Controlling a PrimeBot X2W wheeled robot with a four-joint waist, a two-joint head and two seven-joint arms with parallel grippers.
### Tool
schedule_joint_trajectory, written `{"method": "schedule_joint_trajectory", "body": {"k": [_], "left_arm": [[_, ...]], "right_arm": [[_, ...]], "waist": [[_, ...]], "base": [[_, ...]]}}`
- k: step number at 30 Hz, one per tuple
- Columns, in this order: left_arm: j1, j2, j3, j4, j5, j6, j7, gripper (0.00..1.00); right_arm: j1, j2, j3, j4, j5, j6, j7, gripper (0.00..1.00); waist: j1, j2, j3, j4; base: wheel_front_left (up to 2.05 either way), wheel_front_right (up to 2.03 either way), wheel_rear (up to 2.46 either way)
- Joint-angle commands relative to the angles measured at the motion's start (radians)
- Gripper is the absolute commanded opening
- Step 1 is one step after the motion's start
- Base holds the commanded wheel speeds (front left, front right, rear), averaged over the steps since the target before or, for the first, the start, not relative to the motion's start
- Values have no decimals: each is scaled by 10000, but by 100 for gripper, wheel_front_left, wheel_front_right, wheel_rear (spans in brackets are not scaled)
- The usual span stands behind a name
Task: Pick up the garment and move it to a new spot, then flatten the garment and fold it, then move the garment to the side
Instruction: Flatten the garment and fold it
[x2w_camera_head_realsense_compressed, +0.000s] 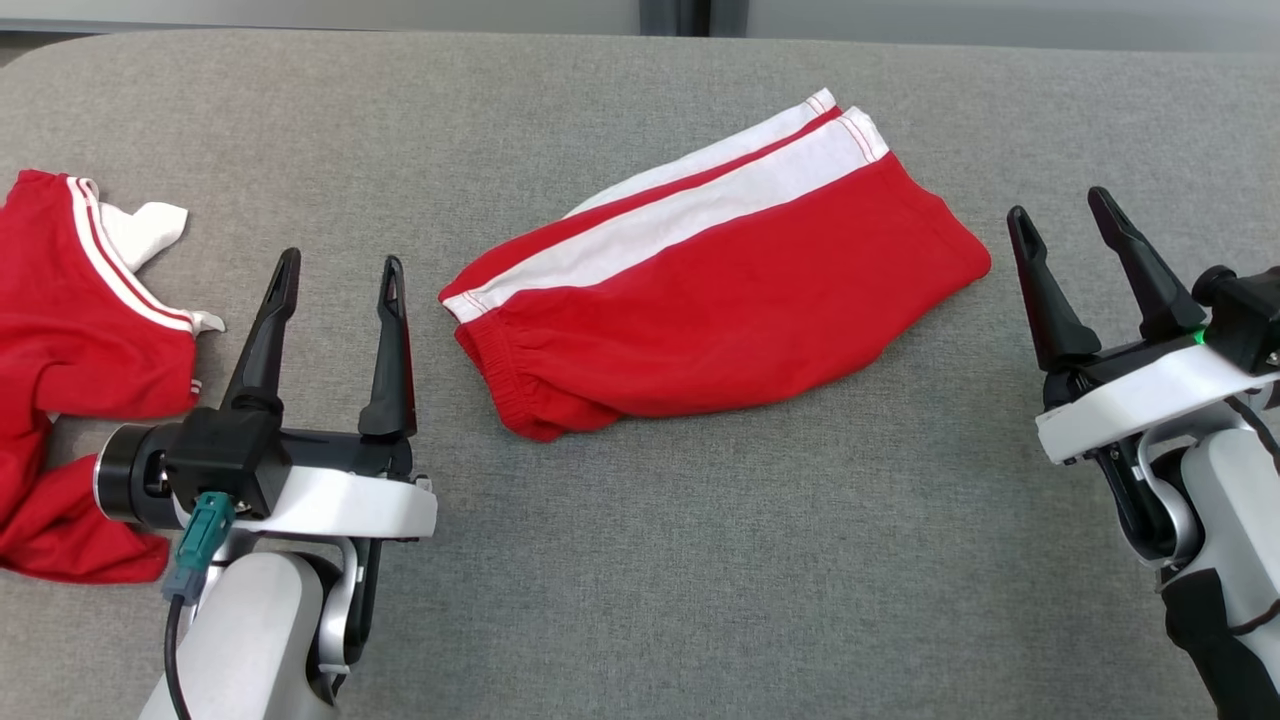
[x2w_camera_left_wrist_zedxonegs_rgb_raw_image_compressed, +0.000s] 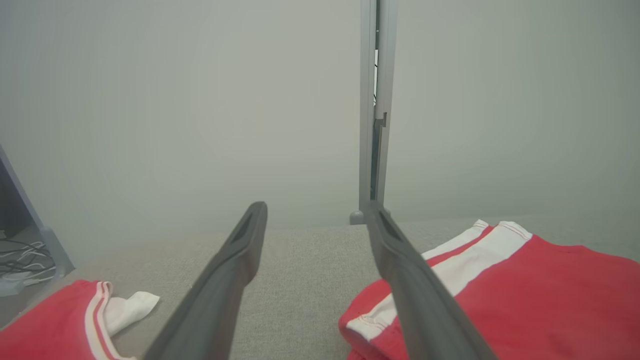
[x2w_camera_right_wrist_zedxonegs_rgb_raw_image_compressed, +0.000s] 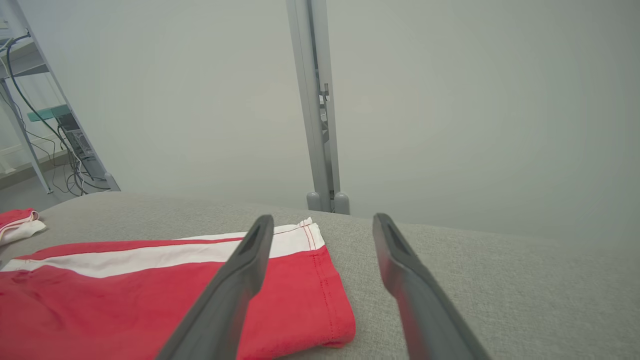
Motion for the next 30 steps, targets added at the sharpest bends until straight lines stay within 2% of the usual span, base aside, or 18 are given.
{"method": "schedule_joint_trajectory", "body": {"k": [1, 12, 20, 30], "left_arm": [[141, -3, 59, -26, 68, -4, -48, 100], [64, -261, 167, -88, 250, -227, -49, 100], [-264, -537, -65, -93, 438, -467, -49, 100], [-465, -871, -212, -147, 585, -621, -49, 100]], "right_arm": [[135, -12, -68, 19, -49, 7, -22, 100], [-151, -91, -144, 591, 22, 7, -23, 100], [-1373, -331, 703, 2778, 211, 7, 195, 100], [-2634, 85, 2220, 4989, 758, 7, 869, 100]], "waist": [[0, 0, -34, 16], [0, 0, -40, 150], [0, 0, 429, 617], [0, 0, 907, 1045]], "base": [[0, 0, 0], [0, 0, 0], [0, 0, 0], [0, 0, 0]]}}
